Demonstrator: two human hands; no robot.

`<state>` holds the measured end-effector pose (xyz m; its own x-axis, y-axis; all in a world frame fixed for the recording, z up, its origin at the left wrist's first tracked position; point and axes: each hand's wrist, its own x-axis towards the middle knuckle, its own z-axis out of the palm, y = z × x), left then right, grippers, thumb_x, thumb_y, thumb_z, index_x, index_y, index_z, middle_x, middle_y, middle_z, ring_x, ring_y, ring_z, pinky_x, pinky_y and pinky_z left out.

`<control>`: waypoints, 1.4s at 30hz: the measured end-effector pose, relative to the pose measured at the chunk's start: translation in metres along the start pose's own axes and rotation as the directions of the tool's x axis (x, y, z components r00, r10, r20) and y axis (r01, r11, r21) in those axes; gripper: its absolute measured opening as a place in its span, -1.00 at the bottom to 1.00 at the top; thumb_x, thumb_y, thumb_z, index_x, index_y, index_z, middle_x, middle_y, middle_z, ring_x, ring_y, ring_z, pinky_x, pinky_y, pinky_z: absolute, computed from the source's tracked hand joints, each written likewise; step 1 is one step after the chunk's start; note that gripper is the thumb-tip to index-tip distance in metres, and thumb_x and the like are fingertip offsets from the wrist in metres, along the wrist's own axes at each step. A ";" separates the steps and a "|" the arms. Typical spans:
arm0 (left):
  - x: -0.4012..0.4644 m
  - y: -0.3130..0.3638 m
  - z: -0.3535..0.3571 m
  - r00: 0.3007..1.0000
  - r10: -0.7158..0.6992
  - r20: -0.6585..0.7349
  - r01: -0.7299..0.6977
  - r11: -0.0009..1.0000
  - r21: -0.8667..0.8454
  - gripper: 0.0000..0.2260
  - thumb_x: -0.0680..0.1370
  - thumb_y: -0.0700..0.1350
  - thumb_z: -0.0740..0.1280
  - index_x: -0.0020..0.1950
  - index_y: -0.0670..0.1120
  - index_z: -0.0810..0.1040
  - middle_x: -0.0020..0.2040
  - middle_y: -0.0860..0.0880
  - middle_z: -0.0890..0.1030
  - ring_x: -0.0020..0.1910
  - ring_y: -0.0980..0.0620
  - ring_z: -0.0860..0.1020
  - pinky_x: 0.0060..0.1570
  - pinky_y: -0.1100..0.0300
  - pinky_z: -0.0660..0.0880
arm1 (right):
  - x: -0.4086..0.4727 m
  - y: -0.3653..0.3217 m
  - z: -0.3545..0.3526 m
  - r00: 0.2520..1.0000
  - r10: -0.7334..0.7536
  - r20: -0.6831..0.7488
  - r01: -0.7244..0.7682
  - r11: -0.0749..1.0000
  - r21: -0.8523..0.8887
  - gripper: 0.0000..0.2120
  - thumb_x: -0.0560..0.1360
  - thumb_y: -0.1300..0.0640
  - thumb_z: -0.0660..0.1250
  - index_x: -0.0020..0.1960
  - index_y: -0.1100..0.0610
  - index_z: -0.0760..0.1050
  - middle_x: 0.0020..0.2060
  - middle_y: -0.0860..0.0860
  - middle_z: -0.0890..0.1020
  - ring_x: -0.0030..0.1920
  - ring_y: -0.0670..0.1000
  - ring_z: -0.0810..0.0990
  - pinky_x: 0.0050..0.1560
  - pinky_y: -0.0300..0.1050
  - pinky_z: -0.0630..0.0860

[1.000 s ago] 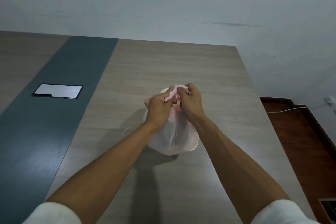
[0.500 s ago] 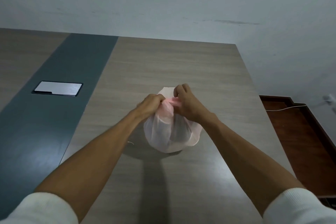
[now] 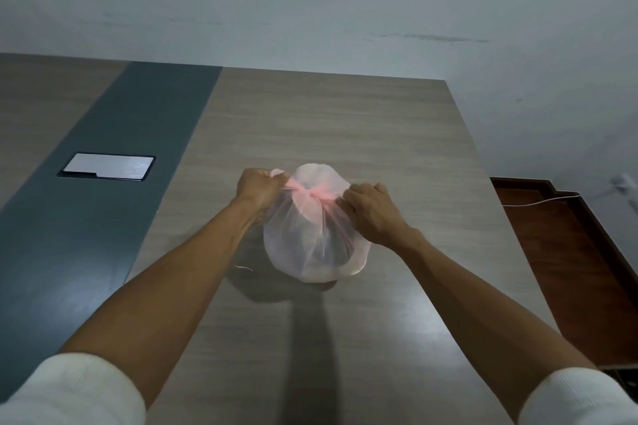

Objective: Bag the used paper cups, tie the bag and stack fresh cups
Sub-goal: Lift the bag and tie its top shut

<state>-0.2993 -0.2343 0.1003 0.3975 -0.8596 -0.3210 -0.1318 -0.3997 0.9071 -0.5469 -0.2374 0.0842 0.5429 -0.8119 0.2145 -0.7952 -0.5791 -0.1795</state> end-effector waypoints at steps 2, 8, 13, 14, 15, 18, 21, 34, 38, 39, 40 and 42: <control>0.008 -0.011 -0.008 0.997 -0.038 -0.075 0.040 0.999 0.032 -0.74 0.51 -0.13 0.54 0.11 -0.27 0.71 0.00 -0.14 0.71 -0.18 -0.02 0.63 -0.19 0.25 0.50 | -0.014 0.014 0.003 0.994 0.035 0.100 -0.039 0.998 0.042 -0.65 0.70 0.02 0.09 -0.23 0.08 0.35 -0.25 -0.03 0.45 -0.23 0.05 0.39 -0.03 0.08 0.38; 0.011 -0.028 -0.012 0.990 -0.043 -0.136 0.059 0.992 0.112 -0.66 0.45 -0.05 0.59 0.10 -0.24 0.71 0.07 -0.16 0.73 -0.04 -0.14 0.67 0.01 0.09 0.61 | -0.020 0.012 0.002 0.973 0.140 0.182 -0.190 0.935 0.299 -0.63 0.67 0.04 0.20 -0.29 0.12 0.34 -0.27 -0.01 0.46 -0.26 0.07 0.41 -0.17 -0.05 0.33; -0.008 -0.017 -0.008 0.981 0.195 0.011 -0.195 0.980 -0.026 -0.74 0.47 -0.01 0.53 -0.16 -0.18 0.58 -0.25 -0.09 0.64 -0.31 -0.03 0.58 -0.39 0.16 0.51 | 0.002 -0.010 -0.019 0.870 0.377 0.318 -0.391 0.133 0.911 -0.75 0.58 0.17 0.31 -0.11 0.29 0.68 -0.10 0.09 0.73 -0.10 0.04 0.67 -0.08 -0.10 0.59; -0.013 -0.014 -0.003 0.977 0.210 0.040 -0.205 0.973 -0.104 -0.75 0.48 0.00 0.50 -0.17 -0.15 0.54 -0.27 -0.11 0.63 -0.34 -0.04 0.56 -0.45 0.18 0.47 | 0.007 -0.014 -0.020 0.857 0.361 0.368 -0.387 -0.023 0.922 -0.70 0.60 0.16 0.28 -0.09 0.38 0.65 -0.07 0.15 0.73 -0.06 0.09 0.69 -0.04 -0.09 0.62; -0.019 -0.008 0.004 0.976 0.203 0.076 -0.184 0.961 -0.206 -0.76 0.51 0.01 0.47 -0.16 -0.12 0.53 -0.26 -0.11 0.67 -0.34 -0.06 0.58 -0.47 0.20 0.47 | 0.012 -0.018 -0.020 0.843 0.358 0.401 -0.386 -0.116 0.915 -0.66 0.61 0.15 0.25 -0.12 0.41 0.60 -0.06 0.21 0.72 -0.05 0.14 0.70 -0.02 -0.06 0.62; -0.034 0.005 0.022 0.950 0.182 0.254 -0.041 0.879 -0.476 -0.76 0.54 0.01 0.50 0.00 -0.14 0.57 -0.11 -0.21 0.73 -0.26 -0.06 0.69 -0.30 0.17 0.61 | 0.022 -0.027 -0.017 0.791 0.442 0.423 -0.329 -0.277 0.903 -0.75 0.58 0.16 0.29 -0.20 0.28 0.55 -0.27 0.20 0.63 -0.19 0.14 0.66 -0.05 -0.03 0.56; -0.042 0.000 0.031 0.898 0.176 0.403 0.105 0.804 -0.585 -0.79 0.52 -0.23 0.51 0.11 -0.24 0.60 -0.06 -0.18 0.71 -0.16 -0.02 0.72 -0.14 0.23 0.64 | 0.020 -0.029 -0.011 0.775 0.436 0.457 -0.338 -0.324 0.884 -0.92 0.52 0.31 0.37 0.01 0.26 0.60 -0.30 0.12 0.61 -0.26 0.08 0.60 -0.14 -0.11 0.57; -0.048 -0.020 0.041 0.874 0.012 0.485 0.309 0.757 -0.576 -0.86 0.66 -0.15 0.33 0.11 -0.20 0.62 -0.21 -0.04 0.65 -0.54 0.21 0.45 -0.55 0.35 0.48 | 0.013 -0.042 0.008 0.716 0.519 0.467 -0.296 -0.381 0.876 -0.89 0.59 0.42 0.27 0.06 0.38 0.56 -0.36 0.16 0.60 -0.38 0.03 0.55 -0.30 -0.14 0.60; -0.045 -0.020 0.038 0.833 0.019 0.553 0.326 0.791 -0.518 -0.81 0.62 -0.14 0.40 0.20 -0.15 0.61 -0.24 -0.05 0.60 -0.55 0.21 0.39 -0.57 0.35 0.40 | 0.017 -0.045 0.007 0.684 0.546 0.484 -0.291 -0.405 0.867 -0.68 0.48 0.51 0.32 0.18 0.28 0.54 -0.31 0.19 0.64 -0.40 0.06 0.57 -0.31 -0.10 0.61; -0.044 -0.020 0.037 0.823 0.016 0.568 0.328 0.803 -0.498 -0.74 0.57 -0.12 0.45 0.24 -0.12 0.58 -0.24 -0.05 0.62 -0.56 0.21 0.40 -0.57 0.35 0.40 | 0.018 -0.046 0.008 0.684 0.545 0.486 -0.296 -0.402 0.867 -0.65 0.46 0.52 0.33 0.17 0.23 0.50 -0.31 0.19 0.65 -0.39 0.07 0.60 -0.30 -0.06 0.63; -0.043 -0.019 0.035 0.810 0.019 0.587 0.329 0.814 -0.480 -0.68 0.52 -0.09 0.51 0.23 -0.11 0.58 -0.24 -0.05 0.64 -0.56 0.21 0.41 -0.57 0.35 0.41 | 0.019 -0.046 0.008 0.698 0.533 0.479 -0.305 -0.383 0.872 -0.64 0.45 0.54 0.32 0.15 0.21 0.46 -0.33 0.18 0.67 -0.40 0.07 0.62 -0.30 -0.04 0.64; -0.041 -0.017 0.034 0.789 0.017 0.614 0.336 0.825 -0.455 -0.64 0.45 -0.05 0.56 0.17 -0.13 0.59 -0.24 -0.03 0.65 -0.56 0.23 0.42 -0.58 0.38 0.41 | 0.018 -0.047 0.010 0.757 0.484 0.439 -0.318 -0.314 0.895 -0.63 0.44 0.57 0.29 0.11 0.20 0.41 -0.38 0.12 0.67 -0.41 0.05 0.65 -0.31 -0.05 0.64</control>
<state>-0.3440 -0.2029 0.0885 -0.2462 -0.8806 -0.4048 0.4379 -0.4737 0.7641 -0.4971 -0.2254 0.0869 0.1447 -0.9272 -0.3455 0.3184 0.3743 -0.8709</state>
